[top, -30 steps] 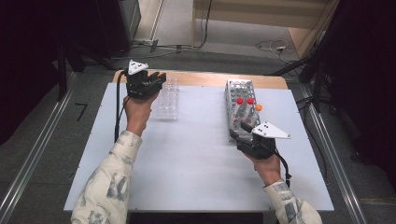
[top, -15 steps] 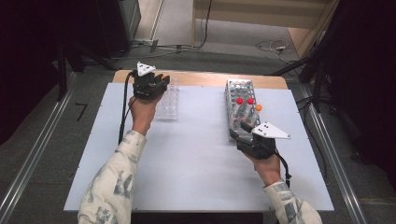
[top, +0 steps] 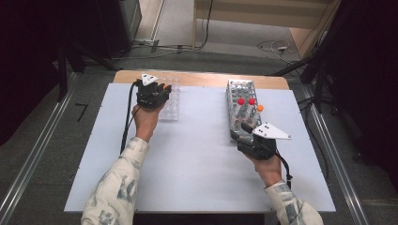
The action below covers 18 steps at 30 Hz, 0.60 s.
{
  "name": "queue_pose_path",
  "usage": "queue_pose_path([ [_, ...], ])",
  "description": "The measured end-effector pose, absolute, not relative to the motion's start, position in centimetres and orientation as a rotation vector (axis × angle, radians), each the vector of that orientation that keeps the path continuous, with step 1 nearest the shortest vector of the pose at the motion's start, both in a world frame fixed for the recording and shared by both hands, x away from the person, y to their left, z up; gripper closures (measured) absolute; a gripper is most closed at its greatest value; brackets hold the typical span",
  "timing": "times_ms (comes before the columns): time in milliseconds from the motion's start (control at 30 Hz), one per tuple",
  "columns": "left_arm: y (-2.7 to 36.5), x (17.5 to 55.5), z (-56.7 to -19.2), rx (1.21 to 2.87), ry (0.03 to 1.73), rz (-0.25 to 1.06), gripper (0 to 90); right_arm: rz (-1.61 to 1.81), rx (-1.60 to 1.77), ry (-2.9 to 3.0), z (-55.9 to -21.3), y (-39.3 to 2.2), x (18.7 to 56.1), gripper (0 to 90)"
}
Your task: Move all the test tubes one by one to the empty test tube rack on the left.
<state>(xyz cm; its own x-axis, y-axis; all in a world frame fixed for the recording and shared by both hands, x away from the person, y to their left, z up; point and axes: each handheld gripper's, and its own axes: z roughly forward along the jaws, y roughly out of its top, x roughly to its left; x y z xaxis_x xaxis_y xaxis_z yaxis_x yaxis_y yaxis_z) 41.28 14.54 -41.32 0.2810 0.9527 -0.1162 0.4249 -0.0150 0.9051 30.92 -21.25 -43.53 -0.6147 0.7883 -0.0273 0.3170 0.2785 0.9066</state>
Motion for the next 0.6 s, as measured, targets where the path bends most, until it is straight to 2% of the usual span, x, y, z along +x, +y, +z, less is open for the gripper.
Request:
queue_pose_path([
  [467, 14.74, 41.44, -41.33, 1.596, 1.319, 0.689, 69.4, 1.307, 0.995, 2.077, -43.57, -21.24, 30.96, 46.2],
  [600, 14.75, 41.46, -41.43, 1.607, 1.325, 0.682, 66.7, 1.304, 0.993, 2.077, -43.62, -21.23, 31.01, 46.2],
])
